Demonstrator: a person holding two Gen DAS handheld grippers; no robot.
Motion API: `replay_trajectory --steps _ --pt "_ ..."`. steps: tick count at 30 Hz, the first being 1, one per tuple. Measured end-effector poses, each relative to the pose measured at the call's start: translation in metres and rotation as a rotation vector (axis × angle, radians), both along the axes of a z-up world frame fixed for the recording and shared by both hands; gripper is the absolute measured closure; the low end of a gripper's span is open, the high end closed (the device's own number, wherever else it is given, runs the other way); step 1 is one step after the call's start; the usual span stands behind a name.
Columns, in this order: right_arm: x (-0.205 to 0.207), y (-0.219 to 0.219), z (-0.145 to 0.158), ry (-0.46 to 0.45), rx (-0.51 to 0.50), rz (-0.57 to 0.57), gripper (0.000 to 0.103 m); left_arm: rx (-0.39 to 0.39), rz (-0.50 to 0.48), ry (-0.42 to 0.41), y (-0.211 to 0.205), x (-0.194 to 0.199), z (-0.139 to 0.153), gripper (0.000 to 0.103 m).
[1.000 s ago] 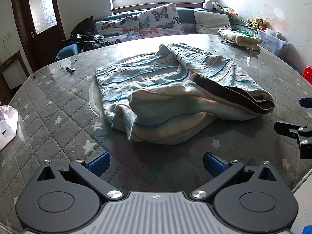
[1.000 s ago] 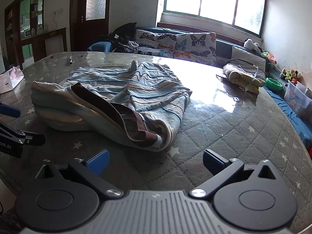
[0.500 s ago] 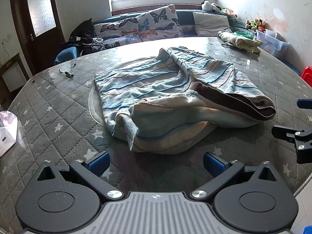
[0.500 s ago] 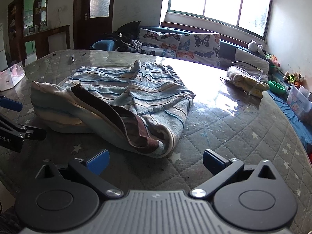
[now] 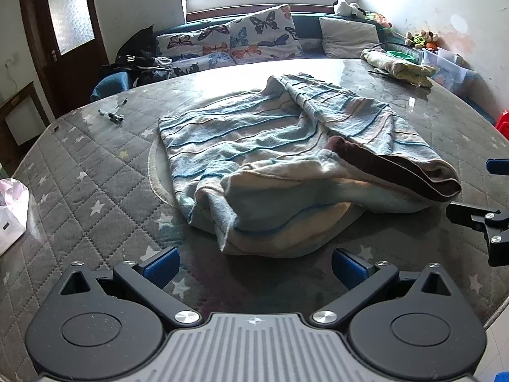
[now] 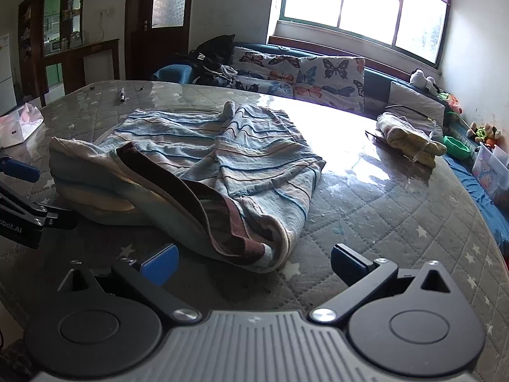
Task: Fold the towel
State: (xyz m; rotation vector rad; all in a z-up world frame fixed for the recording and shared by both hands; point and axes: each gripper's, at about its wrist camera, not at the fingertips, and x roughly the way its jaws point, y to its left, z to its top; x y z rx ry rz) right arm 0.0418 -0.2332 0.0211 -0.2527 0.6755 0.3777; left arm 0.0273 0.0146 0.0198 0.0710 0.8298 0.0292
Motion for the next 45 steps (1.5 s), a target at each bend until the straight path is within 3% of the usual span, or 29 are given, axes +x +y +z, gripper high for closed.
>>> replay_trajectory --steps 12,23,26,34,39,45 --pt "0.014 -0.001 0.009 -0.009 0.009 0.028 0.005 -0.046 0.027 -0.097 0.022 -0.002 0.037 0.0" --pt "0.036 0.002 0.011 0.009 0.049 0.05 0.021 -0.071 0.02 -0.171 0.033 0.026 0.064 0.0" --pt "0.044 0.004 0.014 0.014 0.06 0.055 0.024 -0.058 0.04 -0.139 0.037 0.043 0.059 0.002" --pt "0.076 0.016 0.012 0.032 0.047 0.061 0.038 -0.039 0.017 -0.012 0.034 0.07 0.021 0.021" --pt "0.094 0.027 0.009 0.04 0.027 0.08 0.042 -0.033 -0.054 0.033 0.027 0.058 0.006 0.021" --pt "0.11 0.053 -0.001 0.046 -0.013 0.152 0.044 -0.075 -0.046 0.038 0.037 0.049 0.007 0.019"
